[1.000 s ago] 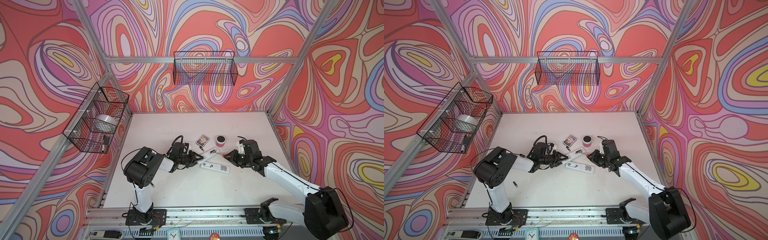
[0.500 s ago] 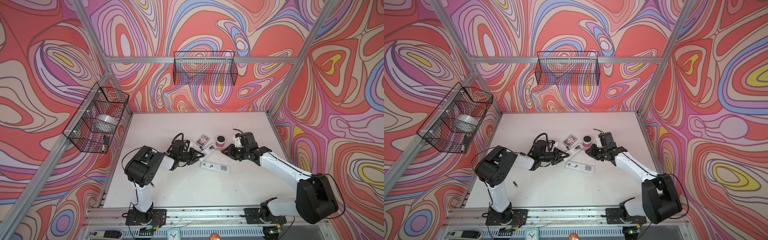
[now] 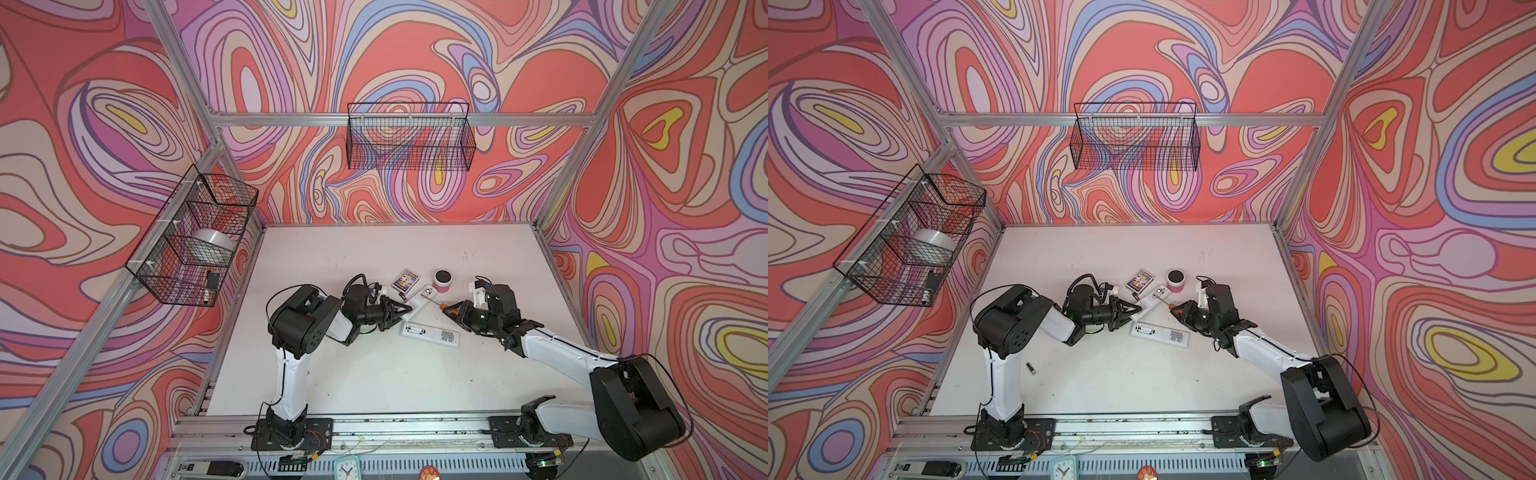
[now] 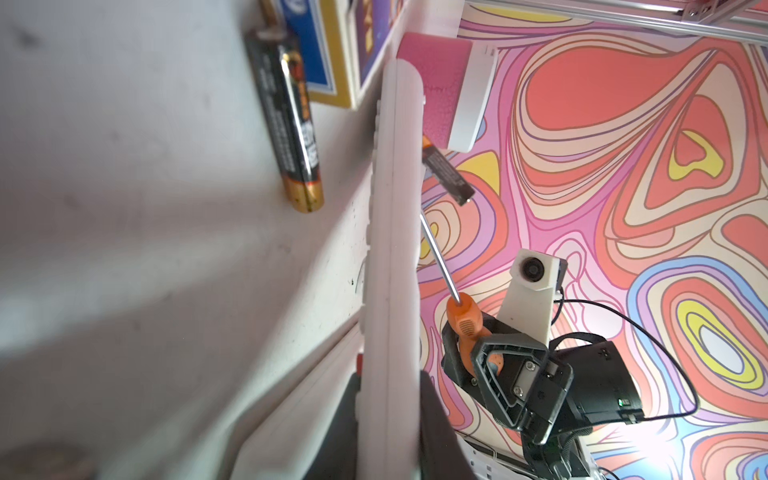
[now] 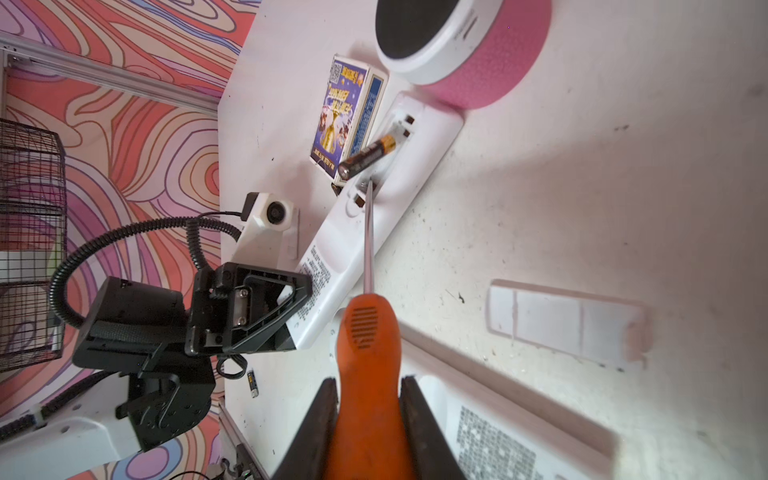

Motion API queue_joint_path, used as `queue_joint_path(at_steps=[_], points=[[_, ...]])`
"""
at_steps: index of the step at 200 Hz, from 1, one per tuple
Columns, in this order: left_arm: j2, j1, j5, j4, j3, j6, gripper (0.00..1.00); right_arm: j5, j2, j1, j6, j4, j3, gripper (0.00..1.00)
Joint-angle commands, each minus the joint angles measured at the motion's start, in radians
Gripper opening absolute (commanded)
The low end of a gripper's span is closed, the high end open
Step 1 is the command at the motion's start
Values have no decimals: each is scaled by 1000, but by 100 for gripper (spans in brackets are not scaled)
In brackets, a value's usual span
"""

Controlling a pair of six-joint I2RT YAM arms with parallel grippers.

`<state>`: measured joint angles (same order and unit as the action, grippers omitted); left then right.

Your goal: Unload the batteries from the remote control

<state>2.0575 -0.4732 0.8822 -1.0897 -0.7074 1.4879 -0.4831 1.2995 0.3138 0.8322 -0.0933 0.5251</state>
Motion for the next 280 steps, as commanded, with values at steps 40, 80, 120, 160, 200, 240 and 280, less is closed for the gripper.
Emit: queue_joint_path(at_steps=[40, 80, 120, 160, 200, 240, 280], points=[[9, -21, 32, -33, 37, 67, 11, -144, 38, 33, -100, 282, 20, 4], [-4, -21, 36, -3, 55, 43, 11, 28, -2, 29, -191, 494, 102, 4], [-103, -21, 62, 270, 29, -124, 11, 75, -37, 25, -185, 492, 137, 4], [-288, -21, -46, 1189, -208, -729, 11, 115, -80, 19, -203, 546, 184, 5], [-307, -21, -109, 1438, -319, -890, 11, 122, -88, 11, -212, 562, 207, 5], [-322, -21, -176, 1563, -387, -982, 12, 123, -66, -2, -244, 616, 208, 5], [-335, -21, -228, 1664, -442, -1071, 12, 127, -89, -10, -240, 610, 207, 5]])
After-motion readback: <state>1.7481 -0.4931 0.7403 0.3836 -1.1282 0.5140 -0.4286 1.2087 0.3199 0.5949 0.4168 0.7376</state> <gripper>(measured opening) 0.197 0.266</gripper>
